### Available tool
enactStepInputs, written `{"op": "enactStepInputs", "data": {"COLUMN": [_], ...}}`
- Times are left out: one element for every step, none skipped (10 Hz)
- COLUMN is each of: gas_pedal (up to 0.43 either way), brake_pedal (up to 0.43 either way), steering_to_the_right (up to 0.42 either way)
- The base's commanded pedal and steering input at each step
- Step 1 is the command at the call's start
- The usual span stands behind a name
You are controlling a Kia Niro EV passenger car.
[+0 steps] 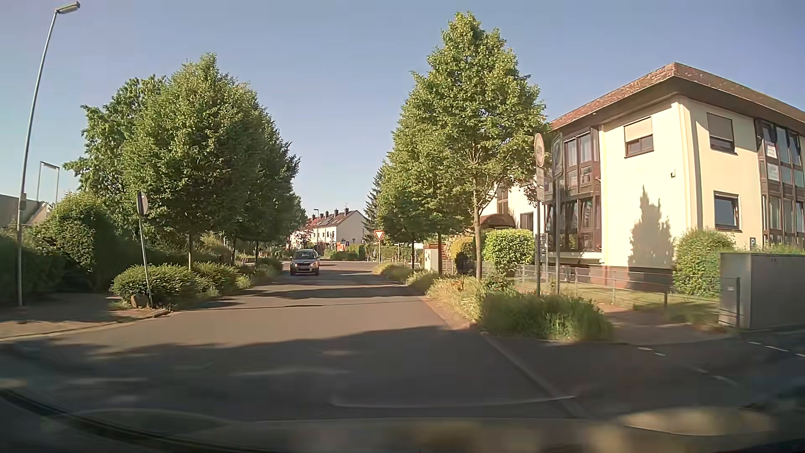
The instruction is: Follow the waypoints while adhering to traffic rules and regulations
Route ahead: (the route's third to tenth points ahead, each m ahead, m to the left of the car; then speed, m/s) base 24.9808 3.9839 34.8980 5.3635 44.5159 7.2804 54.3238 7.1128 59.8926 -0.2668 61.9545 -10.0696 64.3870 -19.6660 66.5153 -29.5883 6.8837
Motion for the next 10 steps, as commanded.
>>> {"op": "enactStepInputs", "data": {"gas_pedal": [0.0, 0.0, 0.0, 0.0, 0.0, 0.0, 0.0, 0.0, 0.0, 0.0], "brake_pedal": [0.0, 0.0, 0.0, 0.0, 0.0, 0.0, 0.0, 0.0, 0.0, 0.0], "steering_to_the_right": [-0.029, -0.023, -0.018, -0.018, -0.018, -0.018, -0.018, -0.018, -0.018, -0.021]}}
